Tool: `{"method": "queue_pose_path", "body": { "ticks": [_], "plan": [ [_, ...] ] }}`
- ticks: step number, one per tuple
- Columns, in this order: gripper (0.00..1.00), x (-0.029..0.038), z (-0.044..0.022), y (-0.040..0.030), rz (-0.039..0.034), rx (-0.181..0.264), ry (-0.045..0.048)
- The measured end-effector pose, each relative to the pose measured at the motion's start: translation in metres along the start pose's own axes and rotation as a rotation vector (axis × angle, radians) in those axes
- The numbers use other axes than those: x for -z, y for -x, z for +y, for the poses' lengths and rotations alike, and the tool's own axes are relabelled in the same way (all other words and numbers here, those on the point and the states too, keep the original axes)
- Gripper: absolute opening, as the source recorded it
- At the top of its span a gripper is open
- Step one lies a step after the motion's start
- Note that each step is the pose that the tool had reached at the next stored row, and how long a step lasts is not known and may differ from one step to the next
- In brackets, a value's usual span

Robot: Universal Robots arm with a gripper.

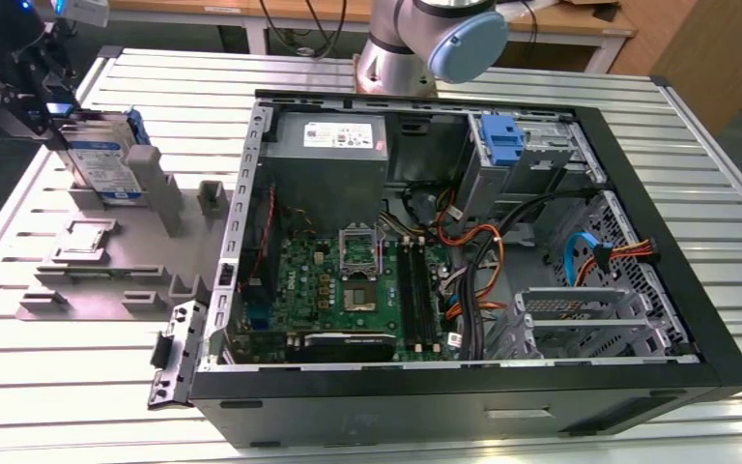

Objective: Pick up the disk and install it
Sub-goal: 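Pick up the disk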

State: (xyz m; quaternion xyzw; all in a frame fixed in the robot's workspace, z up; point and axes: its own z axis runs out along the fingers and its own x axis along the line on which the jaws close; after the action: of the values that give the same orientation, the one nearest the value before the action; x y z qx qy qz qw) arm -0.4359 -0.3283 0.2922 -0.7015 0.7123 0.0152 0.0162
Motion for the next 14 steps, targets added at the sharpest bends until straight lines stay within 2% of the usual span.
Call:
{"method": "queue_pose_path", "body": {
  "ticks": [11,13,14],
  "plan": [
    [0.59,-0.0005,0.0000,0.0000,-0.0001,0.000,-0.0003],
    [0.58,-0.0005,0.0000,0.0000,-0.0001,0.000,-0.0003],
    [0.51,-0.0005,0.0000,0.0000,-0.0001,0.000,-0.0003]
  ]
}}
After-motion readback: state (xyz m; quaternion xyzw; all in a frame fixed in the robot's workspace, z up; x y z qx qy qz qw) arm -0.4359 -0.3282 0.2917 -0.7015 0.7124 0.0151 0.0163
